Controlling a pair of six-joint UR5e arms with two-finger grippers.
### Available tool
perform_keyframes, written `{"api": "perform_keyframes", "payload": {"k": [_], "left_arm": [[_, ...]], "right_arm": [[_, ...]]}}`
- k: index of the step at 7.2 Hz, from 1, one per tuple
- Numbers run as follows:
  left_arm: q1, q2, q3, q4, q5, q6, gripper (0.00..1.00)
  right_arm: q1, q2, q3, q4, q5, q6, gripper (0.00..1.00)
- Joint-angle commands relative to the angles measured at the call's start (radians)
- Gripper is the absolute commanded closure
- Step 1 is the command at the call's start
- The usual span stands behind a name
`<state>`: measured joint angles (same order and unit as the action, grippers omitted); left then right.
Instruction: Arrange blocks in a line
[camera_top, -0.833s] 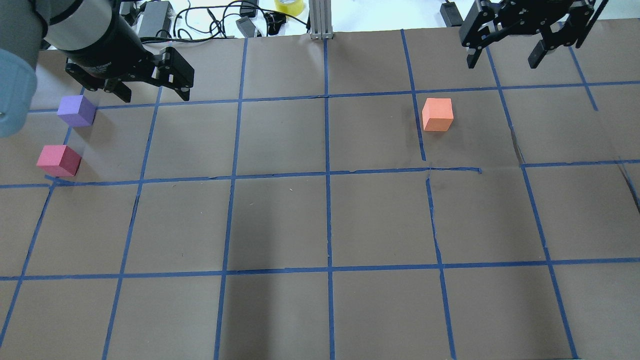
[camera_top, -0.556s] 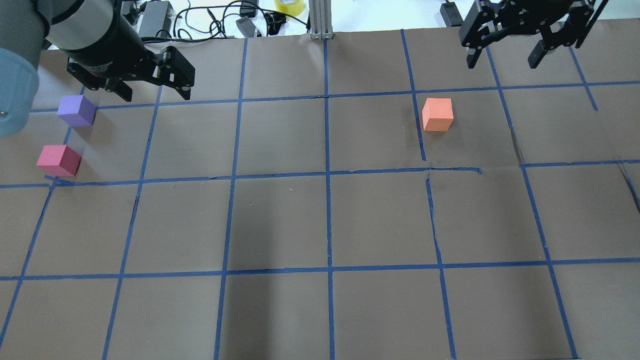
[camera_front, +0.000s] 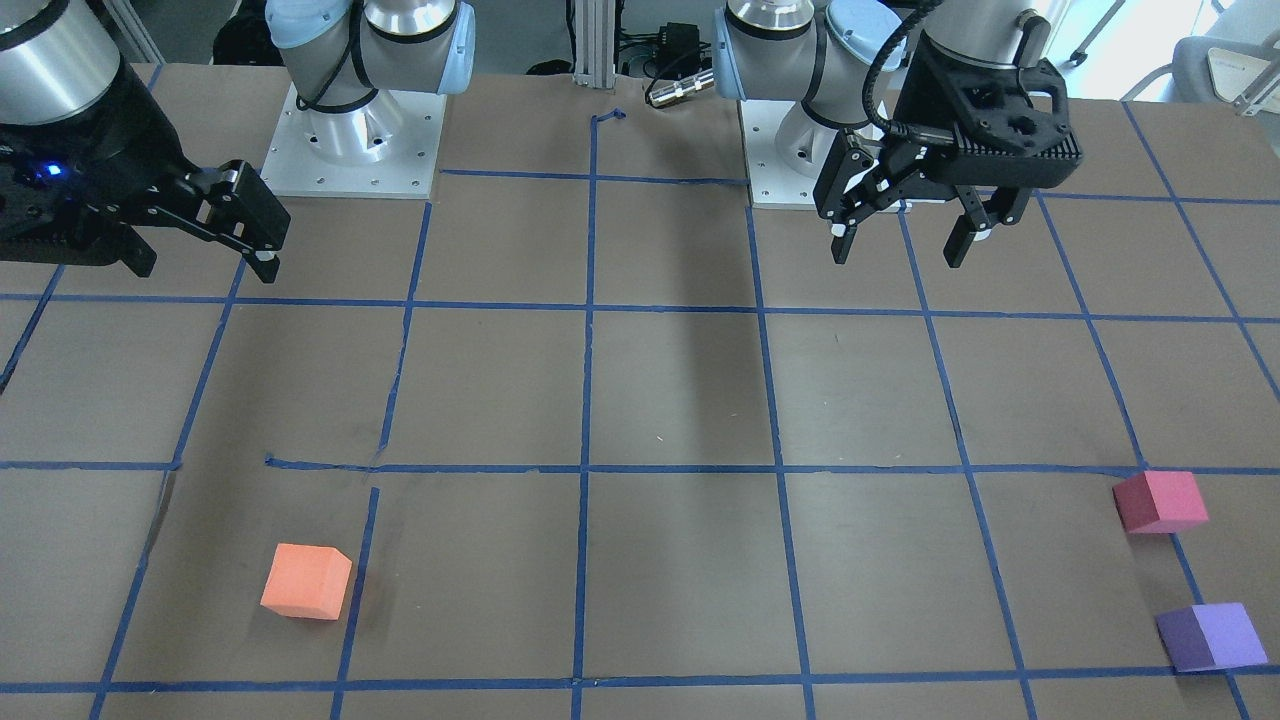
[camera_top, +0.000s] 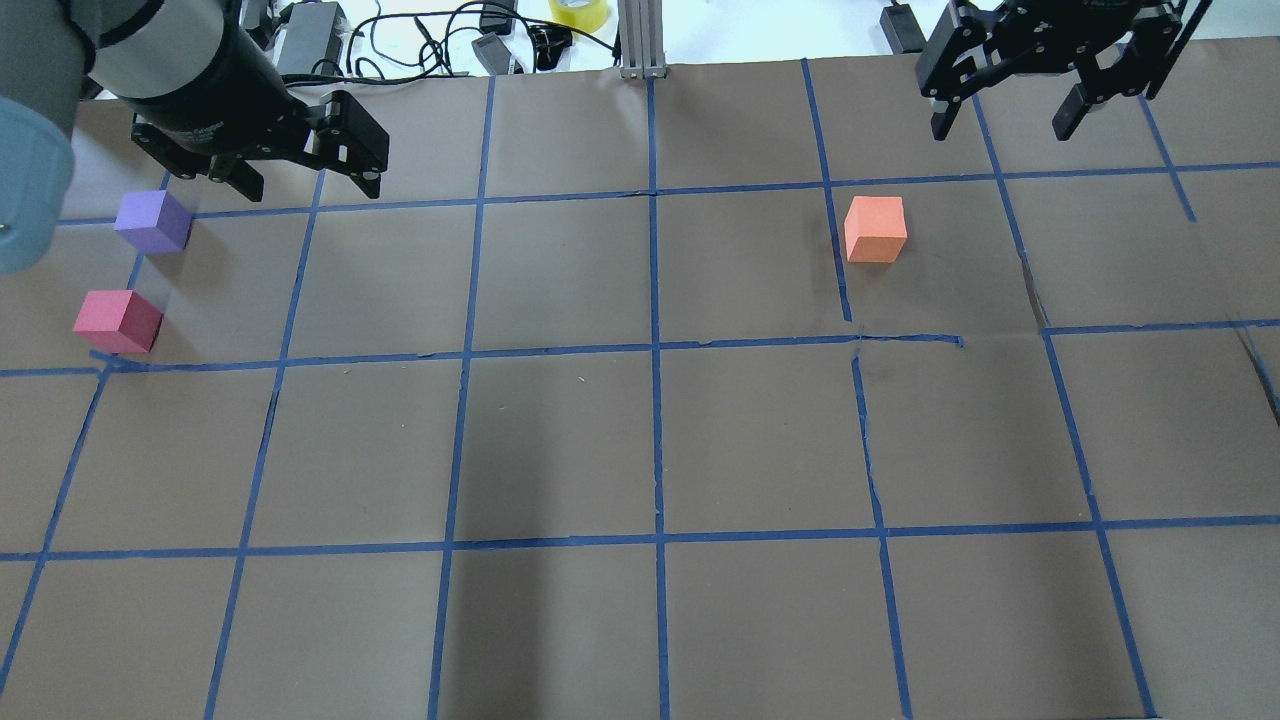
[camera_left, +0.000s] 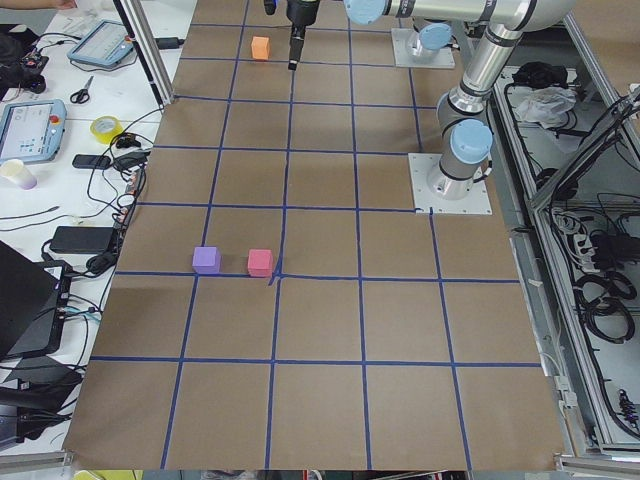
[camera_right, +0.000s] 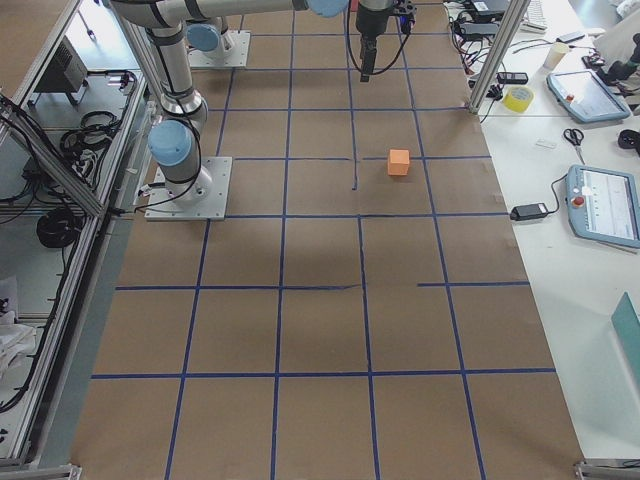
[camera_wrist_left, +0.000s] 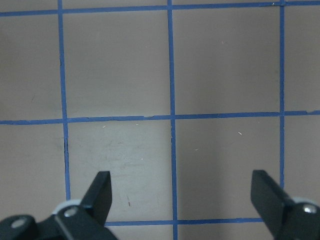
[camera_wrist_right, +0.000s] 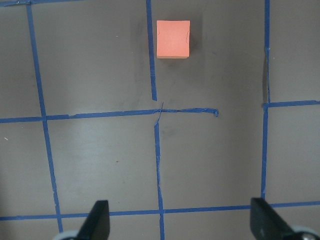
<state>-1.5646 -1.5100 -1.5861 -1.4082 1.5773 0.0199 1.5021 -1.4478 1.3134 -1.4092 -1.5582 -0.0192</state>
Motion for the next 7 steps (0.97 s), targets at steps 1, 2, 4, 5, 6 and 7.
{"api": "perform_keyframes", "payload": {"k": [1,2,4,5,6,7], "left_arm": [[0.000,0.001,0.000,0.000,0.000,0.000,0.00],[0.000,-0.001,0.000,0.000,-0.002,0.002,0.00],[0.000,0.001,0.000,0.000,0.000,0.002,0.00],[0.000,-0.001,0.000,0.000,0.000,0.002,0.00],[0.000,0.001,0.000,-0.002,0.001,0.002,0.00],[0.000,0.001,0.000,0.000,0.001,0.000,0.00]], "right_arm": [[0.001,-0.006,0.012,-0.001,0.000,0.001,0.00],[-0.002,-0.003,0.012,-0.005,0.001,-0.002,0.00],[-0.005,0.006,-0.002,-0.036,0.006,0.001,0.00],[-0.005,0.009,-0.005,-0.078,0.003,-0.002,0.00],[-0.003,0.018,-0.002,-0.085,0.007,0.002,0.00],[0.000,0.024,-0.002,-0.085,0.013,0.002,0.00]]}}
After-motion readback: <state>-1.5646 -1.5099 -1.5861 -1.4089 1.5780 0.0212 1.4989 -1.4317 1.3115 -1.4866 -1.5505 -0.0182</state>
